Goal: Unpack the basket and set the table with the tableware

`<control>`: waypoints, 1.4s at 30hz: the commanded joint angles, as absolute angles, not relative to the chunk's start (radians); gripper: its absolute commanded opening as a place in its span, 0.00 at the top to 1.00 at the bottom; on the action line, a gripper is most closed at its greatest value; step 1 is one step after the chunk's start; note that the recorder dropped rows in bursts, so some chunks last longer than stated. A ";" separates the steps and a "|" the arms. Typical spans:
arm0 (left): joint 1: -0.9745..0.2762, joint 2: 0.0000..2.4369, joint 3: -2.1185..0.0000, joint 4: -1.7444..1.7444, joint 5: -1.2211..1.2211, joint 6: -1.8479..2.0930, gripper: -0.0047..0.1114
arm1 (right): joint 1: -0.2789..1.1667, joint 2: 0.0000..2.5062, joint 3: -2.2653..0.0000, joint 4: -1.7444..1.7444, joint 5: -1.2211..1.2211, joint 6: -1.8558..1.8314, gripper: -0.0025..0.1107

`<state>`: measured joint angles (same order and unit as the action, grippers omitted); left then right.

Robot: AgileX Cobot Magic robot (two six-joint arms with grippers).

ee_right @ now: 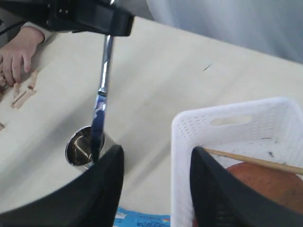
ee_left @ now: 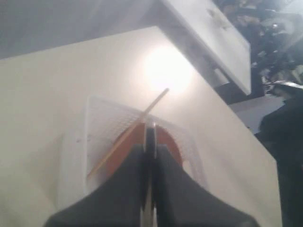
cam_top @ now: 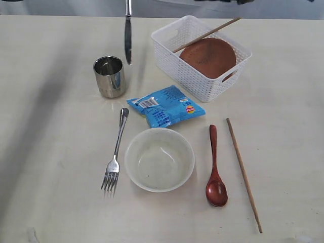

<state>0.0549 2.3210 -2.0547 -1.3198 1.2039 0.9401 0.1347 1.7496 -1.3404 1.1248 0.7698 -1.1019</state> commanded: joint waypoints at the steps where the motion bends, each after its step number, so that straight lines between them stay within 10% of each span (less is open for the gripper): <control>1: 0.060 2.235 -2.047 -1.188 1.221 0.859 0.96 | 0.061 1.675 -1.323 1.092 0.807 -1.053 0.60; 24: 0.061 1.376 -0.758 -1.294 0.908 1.043 0.96 | -0.008 1.507 -0.956 1.234 0.790 -1.111 0.60; 42: 0.061 1.353 -0.535 -1.199 0.740 1.035 0.96 | -0.008 1.499 -0.871 1.315 0.790 -1.375 0.60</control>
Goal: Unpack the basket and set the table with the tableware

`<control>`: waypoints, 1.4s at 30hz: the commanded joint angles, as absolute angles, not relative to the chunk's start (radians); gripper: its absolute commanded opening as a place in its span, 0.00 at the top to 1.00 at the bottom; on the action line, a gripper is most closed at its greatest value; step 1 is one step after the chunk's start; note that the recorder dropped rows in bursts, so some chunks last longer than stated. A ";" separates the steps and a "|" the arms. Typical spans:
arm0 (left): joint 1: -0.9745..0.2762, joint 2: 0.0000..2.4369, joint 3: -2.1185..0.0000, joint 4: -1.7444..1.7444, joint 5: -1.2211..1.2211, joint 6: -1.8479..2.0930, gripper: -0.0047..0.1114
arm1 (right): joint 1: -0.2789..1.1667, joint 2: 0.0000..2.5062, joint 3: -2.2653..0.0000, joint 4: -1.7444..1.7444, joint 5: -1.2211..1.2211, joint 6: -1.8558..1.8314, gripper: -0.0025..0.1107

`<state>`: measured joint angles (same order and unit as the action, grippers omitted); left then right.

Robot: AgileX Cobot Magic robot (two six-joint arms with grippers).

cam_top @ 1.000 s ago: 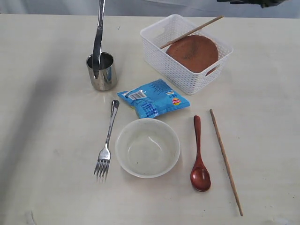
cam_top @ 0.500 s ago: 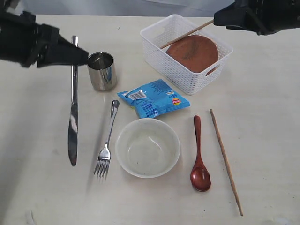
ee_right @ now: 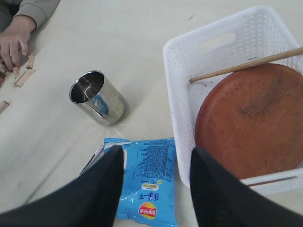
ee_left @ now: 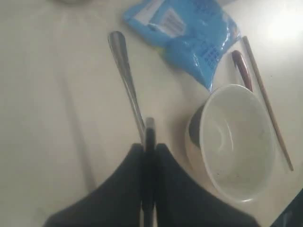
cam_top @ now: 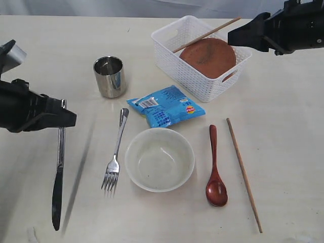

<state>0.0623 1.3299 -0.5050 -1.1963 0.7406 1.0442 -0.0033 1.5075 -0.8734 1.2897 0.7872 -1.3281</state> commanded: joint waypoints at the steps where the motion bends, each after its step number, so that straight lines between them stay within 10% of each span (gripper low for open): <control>1: 0.061 1.370 -0.547 -1.198 0.741 1.033 0.96 | -0.008 1.499 -0.871 1.321 0.790 -1.382 0.60; 19: 0.061 1.850 -0.811 -1.254 0.826 1.127 0.96 | -0.008 1.499 -0.871 1.331 0.795 -1.372 0.60; 42: 0.061 1.890 -0.811 -1.403 0.656 1.202 0.90 | -0.008 1.499 -0.871 1.331 0.817 -1.373 0.60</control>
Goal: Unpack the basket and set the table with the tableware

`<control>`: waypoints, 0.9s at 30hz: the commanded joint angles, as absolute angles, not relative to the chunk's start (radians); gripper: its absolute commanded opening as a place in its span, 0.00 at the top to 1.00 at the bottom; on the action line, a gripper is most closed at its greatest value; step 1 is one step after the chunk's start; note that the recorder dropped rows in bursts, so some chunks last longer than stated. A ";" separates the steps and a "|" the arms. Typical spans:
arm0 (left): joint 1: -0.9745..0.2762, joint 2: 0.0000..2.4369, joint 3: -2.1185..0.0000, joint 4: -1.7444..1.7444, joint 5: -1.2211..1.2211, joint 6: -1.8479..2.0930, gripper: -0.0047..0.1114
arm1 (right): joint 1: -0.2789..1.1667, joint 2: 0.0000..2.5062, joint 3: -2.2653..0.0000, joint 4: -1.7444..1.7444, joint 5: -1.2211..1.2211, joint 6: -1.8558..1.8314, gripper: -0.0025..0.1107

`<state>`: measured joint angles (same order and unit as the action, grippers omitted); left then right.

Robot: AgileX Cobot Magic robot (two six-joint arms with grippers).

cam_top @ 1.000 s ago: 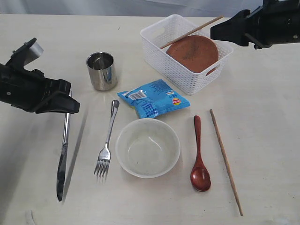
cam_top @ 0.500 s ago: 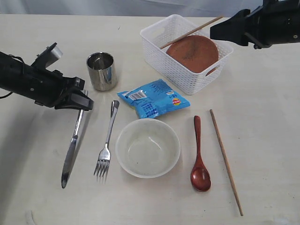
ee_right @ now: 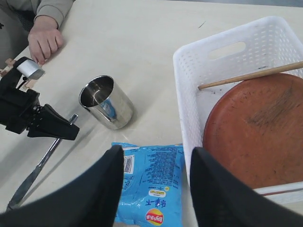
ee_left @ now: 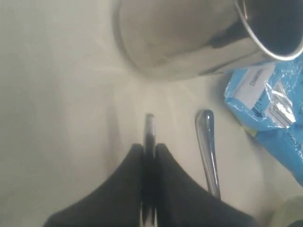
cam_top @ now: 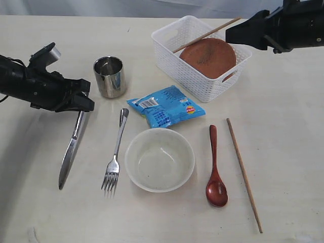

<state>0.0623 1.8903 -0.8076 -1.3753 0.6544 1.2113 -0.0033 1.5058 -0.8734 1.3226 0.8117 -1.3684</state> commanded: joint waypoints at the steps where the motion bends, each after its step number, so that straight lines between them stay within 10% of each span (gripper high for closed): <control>1: 0.061 1.890 -0.811 -1.403 0.651 1.177 0.88 | -0.008 1.499 -0.871 1.331 0.817 -1.373 0.60; 19: 0.061 1.836 -0.811 -1.255 0.685 1.134 0.81 | -0.008 1.499 -0.871 1.327 0.846 -1.372 0.60; 27: 0.058 1.674 -0.786 -0.931 0.681 0.900 0.96 | -0.008 1.499 -0.871 1.327 0.846 -1.376 0.60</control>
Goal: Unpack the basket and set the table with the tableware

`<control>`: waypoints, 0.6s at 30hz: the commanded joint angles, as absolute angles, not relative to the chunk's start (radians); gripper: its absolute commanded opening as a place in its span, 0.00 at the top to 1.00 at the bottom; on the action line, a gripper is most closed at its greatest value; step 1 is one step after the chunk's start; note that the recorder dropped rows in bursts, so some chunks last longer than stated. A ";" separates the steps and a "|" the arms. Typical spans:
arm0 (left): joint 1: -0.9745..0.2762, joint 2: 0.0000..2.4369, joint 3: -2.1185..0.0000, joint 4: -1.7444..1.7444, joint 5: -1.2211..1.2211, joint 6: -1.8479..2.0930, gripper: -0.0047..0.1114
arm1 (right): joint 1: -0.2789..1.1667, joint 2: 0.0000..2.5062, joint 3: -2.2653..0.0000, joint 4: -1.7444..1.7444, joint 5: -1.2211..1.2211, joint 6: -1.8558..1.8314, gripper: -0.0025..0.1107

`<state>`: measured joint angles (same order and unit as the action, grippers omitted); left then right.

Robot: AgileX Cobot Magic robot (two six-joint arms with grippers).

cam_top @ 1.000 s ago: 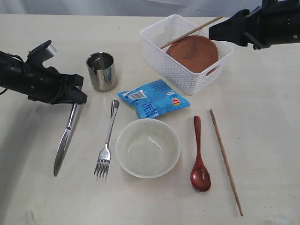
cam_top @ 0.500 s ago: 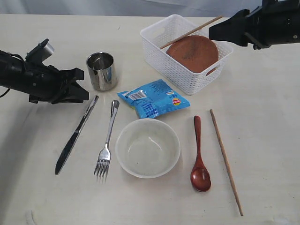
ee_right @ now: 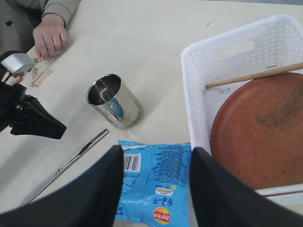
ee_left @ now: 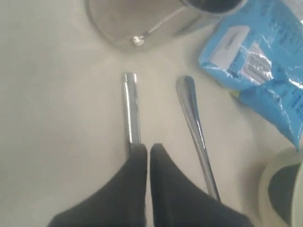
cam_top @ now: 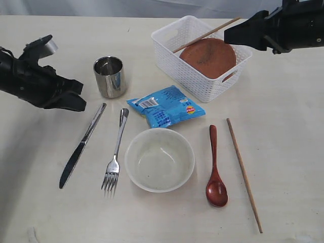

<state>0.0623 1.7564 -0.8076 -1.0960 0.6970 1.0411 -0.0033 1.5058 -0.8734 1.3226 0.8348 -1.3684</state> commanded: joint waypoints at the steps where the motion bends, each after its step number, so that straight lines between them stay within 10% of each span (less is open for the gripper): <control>1: 0.053 1.652 -0.774 -0.897 0.653 0.863 0.96 | -0.008 1.499 -0.871 1.324 0.846 -1.376 0.60; 18: -0.292 1.595 -0.649 0.042 0.485 -0.213 0.96 | -0.008 1.499 -0.871 1.323 0.904 -1.376 0.60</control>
<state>-0.2826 1.6030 -0.6552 -0.1417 0.4467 0.0104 -0.0033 1.5058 -0.8734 1.3226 0.8887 -1.3684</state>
